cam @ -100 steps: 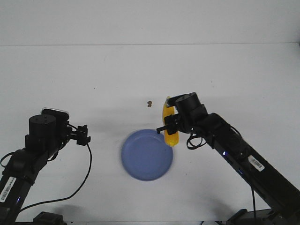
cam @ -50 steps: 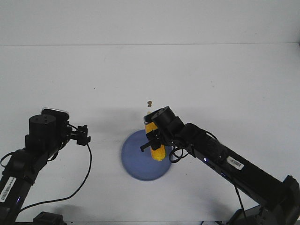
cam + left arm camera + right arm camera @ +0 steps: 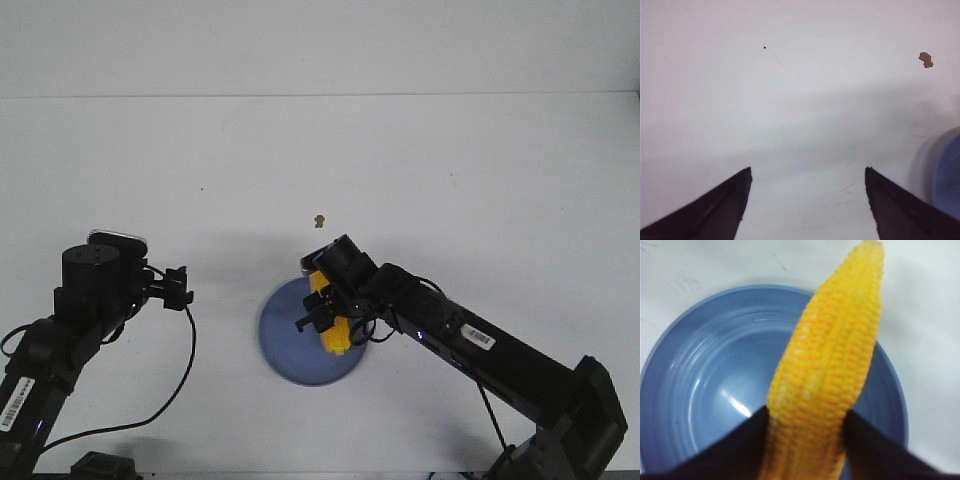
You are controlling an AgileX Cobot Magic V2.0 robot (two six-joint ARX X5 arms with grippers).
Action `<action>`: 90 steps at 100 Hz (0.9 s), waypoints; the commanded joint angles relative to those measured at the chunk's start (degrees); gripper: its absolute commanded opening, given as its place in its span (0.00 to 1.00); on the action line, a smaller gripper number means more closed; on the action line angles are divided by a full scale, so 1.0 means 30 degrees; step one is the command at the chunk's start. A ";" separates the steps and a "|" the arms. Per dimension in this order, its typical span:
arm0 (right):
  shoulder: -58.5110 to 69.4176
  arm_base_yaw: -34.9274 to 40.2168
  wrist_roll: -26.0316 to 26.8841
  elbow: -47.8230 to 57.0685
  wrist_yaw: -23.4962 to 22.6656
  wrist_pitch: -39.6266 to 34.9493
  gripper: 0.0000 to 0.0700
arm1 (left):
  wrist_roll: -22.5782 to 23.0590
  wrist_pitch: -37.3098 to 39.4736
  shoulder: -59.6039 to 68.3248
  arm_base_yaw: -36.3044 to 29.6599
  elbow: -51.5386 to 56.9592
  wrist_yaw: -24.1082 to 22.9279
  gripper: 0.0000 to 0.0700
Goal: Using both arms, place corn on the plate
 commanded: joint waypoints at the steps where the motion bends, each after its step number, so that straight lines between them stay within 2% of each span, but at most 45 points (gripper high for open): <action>1: 0.0357 0.0175 0.0262 0.0197 0.0007 0.0044 0.74 | -0.0051 0.0029 0.0160 -0.0022 0.0299 -0.0044 0.66; 26: 0.0350 0.0073 -0.0277 0.0204 -0.0066 0.0605 0.74 | -0.0051 0.0058 0.0160 -0.0022 0.0299 -0.0044 0.66; 39: 0.0182 -0.0525 -0.0765 0.0204 -0.1078 0.0386 0.74 | -0.0036 0.0058 0.0160 -0.0022 0.0299 -0.0044 0.66; 47: -0.0124 -0.0925 -0.0984 0.0204 -0.1078 0.0270 0.74 | -0.0036 0.0066 0.0160 -0.0022 0.0299 -0.0044 0.66; 62: -0.1756 -0.2069 -0.1319 0.0204 -0.0189 0.0430 0.74 | -0.0029 0.0117 0.0160 -0.0022 0.0299 -0.0044 0.66; 76: -0.3978 -0.3745 -0.1960 0.0197 -0.0036 -0.0015 0.74 | -0.0036 0.0182 0.0160 -0.0015 0.0299 -0.0044 0.66; 90: -0.6550 -0.5727 -0.2841 0.0109 0.1275 -0.0495 0.74 | -0.0058 0.0182 0.0153 -0.0015 0.0299 -0.0044 0.66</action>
